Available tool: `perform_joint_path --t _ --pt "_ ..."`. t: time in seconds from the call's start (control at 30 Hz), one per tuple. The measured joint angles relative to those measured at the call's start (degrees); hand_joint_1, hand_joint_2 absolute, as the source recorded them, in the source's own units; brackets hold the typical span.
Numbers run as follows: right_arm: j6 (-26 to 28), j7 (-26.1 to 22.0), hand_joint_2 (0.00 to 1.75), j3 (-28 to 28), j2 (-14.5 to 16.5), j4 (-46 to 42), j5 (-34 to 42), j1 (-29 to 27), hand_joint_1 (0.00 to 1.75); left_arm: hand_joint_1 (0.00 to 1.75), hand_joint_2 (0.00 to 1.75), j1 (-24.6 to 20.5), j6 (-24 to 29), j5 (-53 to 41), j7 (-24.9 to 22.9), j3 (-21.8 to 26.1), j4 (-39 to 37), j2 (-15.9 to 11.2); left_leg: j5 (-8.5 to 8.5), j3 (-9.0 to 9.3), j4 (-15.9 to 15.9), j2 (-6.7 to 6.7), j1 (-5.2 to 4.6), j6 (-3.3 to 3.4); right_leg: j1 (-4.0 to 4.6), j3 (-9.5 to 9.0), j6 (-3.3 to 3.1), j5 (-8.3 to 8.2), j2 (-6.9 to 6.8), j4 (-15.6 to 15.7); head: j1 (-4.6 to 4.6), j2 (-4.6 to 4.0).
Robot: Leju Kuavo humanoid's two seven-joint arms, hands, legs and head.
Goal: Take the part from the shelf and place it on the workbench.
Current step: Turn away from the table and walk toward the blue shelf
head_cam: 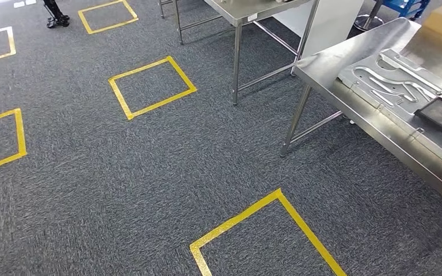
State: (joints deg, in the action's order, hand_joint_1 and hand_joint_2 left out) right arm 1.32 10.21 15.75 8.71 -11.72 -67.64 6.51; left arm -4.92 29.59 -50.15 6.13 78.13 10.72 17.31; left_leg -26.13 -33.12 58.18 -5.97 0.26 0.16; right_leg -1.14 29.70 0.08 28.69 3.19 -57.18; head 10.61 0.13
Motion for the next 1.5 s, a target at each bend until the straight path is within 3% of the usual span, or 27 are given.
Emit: perform_joint_path --t 0.03,0.1,0.17,0.2,0.23,0.33,0.4,0.47,0.53,0.63,0.67,0.7,0.73,0.77,0.83,0.9,0.93,1.0,1.03,1.13,1.17,1.2,1.23,1.3,1.37,1.43,1.5 --pt "0.06 -0.16 0.00 -0.03 0.09 0.00 0.02 0.00 0.00 0.00 0.00 -0.03 -0.29 0.04 0.62 0.01 -0.02 -0.01 -0.94 -0.75 1.50 1.06 -0.03 -0.21 -0.13 -0.10 -0.40 -0.16 -0.80 0.26 0.01 0.00" --pt "0.26 -0.44 0.00 -0.12 0.33 0.00 -0.07 -0.12 0.00 0.00 0.00 -0.11 -2.02 0.66 3.12 0.04 -0.05 -0.07 -4.40 -3.68 7.77 3.89 0.07 -0.64 -0.10 -0.19 -0.90 -0.26 -2.44 0.49 0.05 -0.01" --pt "0.65 -0.54 0.00 -0.34 0.72 0.00 -0.18 -0.09 0.00 0.00 0.00 -0.10 -4.95 1.67 6.12 0.19 -0.05 -0.31 -7.19 -6.88 14.75 5.07 0.42 -1.13 0.03 -0.10 -0.99 -0.22 -4.14 0.42 0.07 -0.01" --pt "0.94 -0.61 0.00 -0.45 0.98 0.00 -0.13 -0.02 0.00 0.00 0.00 -0.07 -6.37 1.93 7.16 0.27 -0.05 -0.47 -7.18 -7.31 15.89 5.34 0.58 -1.33 0.04 -0.06 -0.94 -0.17 -4.94 0.38 0.07 0.00" --pt "1.26 -0.75 0.00 -0.52 1.30 0.00 0.00 0.06 0.00 0.00 0.00 -0.04 -7.51 1.95 7.84 0.32 -0.05 -0.60 -6.10 -6.56 14.67 5.60 0.72 -1.47 0.01 -0.08 -0.83 -0.10 -5.68 0.33 0.07 0.00" --pt "2.21 -1.07 0.00 -0.55 2.09 0.00 0.65 0.16 0.00 0.00 0.00 -0.13 -9.68 1.75 8.76 0.33 -0.05 -0.77 -1.55 -0.31 3.28 8.34 0.69 -1.35 0.04 -0.46 -0.14 0.33 -7.54 0.12 0.07 -0.01" --pt "2.72 -0.81 0.00 -0.54 2.19 0.00 1.10 0.11 0.00 0.00 0.00 -0.20 -10.56 1.72 8.99 0.33 -0.05 -0.79 -0.97 1.50 -0.27 9.55 0.35 -0.84 0.29 -0.68 0.57 0.58 -8.43 0.03 0.05 -0.01" --pt "3.08 -0.21 0.00 -0.53 2.18 0.00 1.48 0.07 0.00 0.00 0.00 -0.11 -11.18 1.68 8.99 0.33 -0.05 -0.82 -0.88 1.31 -0.35 8.55 0.14 -0.15 0.36 -0.84 1.30 0.67 -9.16 0.11 0.06 0.00" --pt "3.10 0.34 0.00 -0.48 2.08 0.00 1.69 -0.07 0.00 0.00 0.00 -0.07 -11.53 1.74 8.89 0.33 -0.05 -0.84 -0.54 1.29 -0.70 7.57 0.23 0.65 0.09 -0.46 1.90 1.94 -7.83 -1.23 0.05 -0.01" --pt "2.63 0.93 0.00 -0.39 1.85 0.00 1.38 -0.53 0.00 0.00 0.00 -0.24 -11.25 2.26 8.57 0.44 -0.05 -0.81 -0.20 1.13 -0.92 6.05 0.18 1.44 -0.02 4.06 2.00 7.43 -4.22 -10.99 0.05 0.01" --pt "2.43 1.07 0.00 -0.39 1.81 0.00 1.08 -0.50 0.00 0.00 0.00 -0.28 -10.86 2.58 8.46 0.61 -0.05 -0.81 -0.18 1.08 -0.89 5.45 0.04 1.52 0.07 5.72 1.92 8.59 -3.86 -14.39 0.05 0.01" --pt "2.20 1.16 0.00 -0.39 1.83 -0.01 0.74 -0.35 0.00 0.00 0.00 -0.32 -10.34 2.87 8.38 0.86 -0.05 -0.80 -0.18 1.07 -0.83 4.79 -0.09 1.56 0.18 6.60 1.80 8.62 -3.72 -16.12 0.05 0.01" --pt "1.98 1.27 0.00 -0.42 1.88 -0.01 0.42 -0.15 0.00 0.00 0.00 -0.37 -9.78 3.14 8.26 1.15 -0.05 -0.79 -0.18 1.11 -0.75 4.04 -0.20 1.58 0.26 6.40 1.61 7.42 -3.59 -15.59 0.05 0.01" --pt "1.82 1.36 0.00 -0.44 1.95 -0.02 0.17 0.05 0.00 0.00 0.00 -0.41 -9.23 3.36 8.12 1.41 -0.05 -0.75 -0.20 1.17 -0.64 3.23 -0.28 1.57 0.33 5.27 1.34 5.30 -3.26 -12.98 0.05 0.01" --pt "1.68 1.23 0.00 -0.49 2.05 -0.02 -0.02 0.20 0.00 0.00 0.00 -0.51 -8.14 3.74 7.86 1.70 -0.05 -0.61 -0.23 1.06 -0.33 1.69 -0.41 1.44 0.38 2.21 0.62 1.39 -1.01 -5.56 0.05 0.00" --pt "1.57 0.71 0.00 -0.51 2.14 -0.03 -0.07 0.36 0.00 0.00 0.00 -0.56 -7.21 4.07 7.79 1.79 -0.05 -0.51 -0.11 0.51 -0.08 0.48 -0.36 0.96 0.46 0.79 0.15 0.37 0.94 -1.58 0.04 -0.01" --pt "1.42 0.38 0.00 -0.53 2.16 -0.04 -0.09 0.49 0.00 0.00 0.00 -0.55 -6.88 4.13 7.89 1.84 -0.05 -0.49 0.03 0.25 -0.08 -0.04 -0.31 0.60 0.54 0.72 0.02 0.53 1.04 -1.24 0.04 -0.01" --pt "0.97 -0.20 0.00 -0.56 2.14 -0.08 -0.12 0.77 0.00 0.00 0.00 -0.49 -6.51 4.28 8.36 1.95 -0.06 -0.52 0.13 -0.06 -0.11 -0.61 -0.31 -0.09 0.38 0.47 -0.45 0.31 -0.07 -0.57 0.05 -0.01" --pt "0.80 -0.42 0.00 -0.56 2.09 -0.09 -0.10 0.80 0.00 0.00 0.00 -0.51 -6.45 4.42 8.77 2.05 -0.06 -0.54 -0.41 -0.41 0.67 0.17 -0.41 -0.36 0.24 0.25 -0.81 0.14 -0.75 -0.20 0.08 -0.01" --pt "0.53 -0.38 0.00 -0.49 1.70 -0.11 0.65 0.57 0.00 0.00 0.00 -0.60 -8.23 4.71 11.52 2.29 -0.07 -0.67 -5.14 -4.50 9.54 4.25 -0.26 -1.05 0.23 -0.17 -1.54 0.02 -3.09 0.33 0.15 -0.01" --pt "0.45 -0.27 0.00 -0.36 1.41 -0.11 1.22 0.39 0.00 0.00 0.00 -0.60 -9.52 4.50 12.72 2.30 -0.07 -0.78 -6.58 -6.27 13.18 4.85 -0.05 -1.31 0.32 -0.19 -1.58 0.09 -3.92 0.30 0.15 0.00" --pt "0.39 -0.24 0.00 -0.07 0.96 -0.11 2.00 0.20 0.00 0.00 0.00 -0.59 -10.63 3.90 13.60 2.29 -0.07 -0.91 -7.09 -7.34 15.40 5.17 0.17 -1.53 0.38 -0.23 -1.58 0.19 -4.74 0.27 0.15 -0.01" --pt "0.33 -0.39 0.00 0.39 0.43 -0.11 2.90 -0.01 0.00 0.00 0.00 -0.59 -11.30 2.98 13.96 2.22 -0.07 -1.05 -6.52 -7.33 15.50 5.42 0.36 -1.70 0.39 -0.32 -1.50 0.31 -5.53 0.24 0.15 -0.01" --pt "0.45 -1.31 0.00 1.78 -0.77 -0.11 4.93 -0.60 0.00 0.00 0.00 -0.55 -11.33 0.51 13.06 1.77 -0.07 -1.23 -2.97 -3.90 9.27 6.63 0.63 -1.83 0.35 -0.74 -1.16 0.66 -6.90 0.19 0.15 -0.01" --pt "1.16 -2.85 0.00 3.43 -1.84 -0.10 6.43 -1.46 0.00 0.00 0.00 -0.54 -11.04 -1.31 11.12 1.05 -0.07 -1.25 -0.66 0.01 2.05 8.65 0.40 -1.43 0.54 -1.18 -0.58 1.11 -7.99 0.08 0.14 0.00" --pt "2.04 -4.39 0.00 4.76 -2.58 -0.10 7.10 -2.00 0.00 0.00 0.00 -0.41 -11.10 -2.11 8.97 0.46 -0.07 -1.25 -0.59 0.95 -0.08 9.17 -0.02 -0.70 0.80 -1.37 0.04 1.34 -8.79 0.02 0.12 -0.01" --pt "2.63 -5.59 0.00 5.62 -2.90 -0.11 7.30 -1.89 0.00 0.00 0.00 -0.19 -11.56 -2.25 6.23 0.17 -0.07 -1.29 -0.34 0.77 -0.35 8.18 -0.01 0.08 0.67 -1.51 0.70 1.51 -9.06 -0.02 0.11 0.00"
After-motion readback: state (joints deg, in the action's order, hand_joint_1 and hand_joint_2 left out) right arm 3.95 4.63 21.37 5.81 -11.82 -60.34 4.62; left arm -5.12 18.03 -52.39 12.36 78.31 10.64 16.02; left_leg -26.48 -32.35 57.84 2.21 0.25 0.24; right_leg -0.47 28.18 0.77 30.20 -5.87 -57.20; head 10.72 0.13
